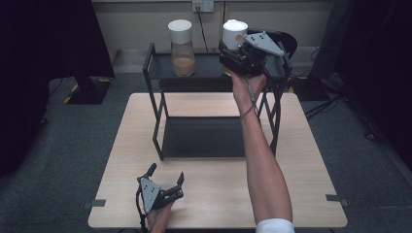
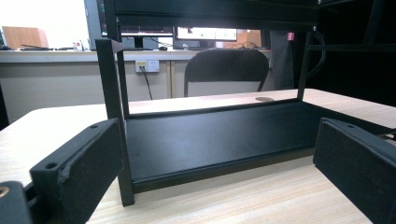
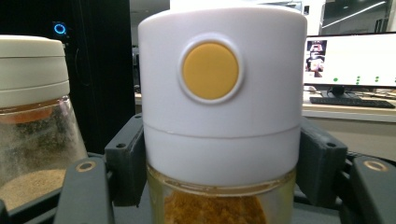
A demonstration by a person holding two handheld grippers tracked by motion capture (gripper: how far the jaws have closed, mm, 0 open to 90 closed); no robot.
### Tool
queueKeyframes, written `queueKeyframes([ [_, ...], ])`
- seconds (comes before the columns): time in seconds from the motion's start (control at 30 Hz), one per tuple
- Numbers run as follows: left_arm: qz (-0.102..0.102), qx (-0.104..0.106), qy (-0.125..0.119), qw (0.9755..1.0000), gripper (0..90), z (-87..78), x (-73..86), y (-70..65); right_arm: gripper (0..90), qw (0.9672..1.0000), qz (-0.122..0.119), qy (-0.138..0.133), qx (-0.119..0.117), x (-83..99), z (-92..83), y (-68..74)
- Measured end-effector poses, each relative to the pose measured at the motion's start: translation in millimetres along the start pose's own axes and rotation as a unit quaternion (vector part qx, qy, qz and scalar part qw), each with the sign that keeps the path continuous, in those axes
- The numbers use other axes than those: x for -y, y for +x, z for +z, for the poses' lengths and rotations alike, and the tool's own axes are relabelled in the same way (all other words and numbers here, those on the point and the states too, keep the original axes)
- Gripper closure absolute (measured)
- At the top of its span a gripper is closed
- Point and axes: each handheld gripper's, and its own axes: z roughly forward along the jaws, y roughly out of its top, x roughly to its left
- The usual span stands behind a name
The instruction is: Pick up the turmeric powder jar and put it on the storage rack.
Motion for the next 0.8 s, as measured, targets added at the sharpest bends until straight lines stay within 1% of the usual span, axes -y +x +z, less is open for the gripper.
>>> queueKeyframes([
  [0.17,0.000,0.000,0.000,1.0000,0.9,0.0,0.0,0.0,29.8,1.0000,-0.002,0.002,0.002,0.6,1.6,-0.4],
  [0.33,0.000,0.001,0.000,1.0000,0.8,0.0,0.0,0.2,29.8,1.0000,0.002,0.002,0.004,2.8,3.4,-2.2],
  [0.5,0.000,0.001,0.000,1.0000,0.8,0.0,0.0,0.2,29.8,1.0000,-0.001,0.000,0.005,4.2,3.0,-1.7],
  [0.6,0.000,0.001,0.000,1.0000,0.9,0.0,0.1,0.2,29.8,1.0000,-0.007,0.000,0.007,4.4,2.4,0.4],
  [0.8,0.000,0.001,0.000,1.0000,0.9,0.0,0.0,0.2,29.6,0.9999,-0.006,0.004,0.009,2.3,1.8,1.1],
])
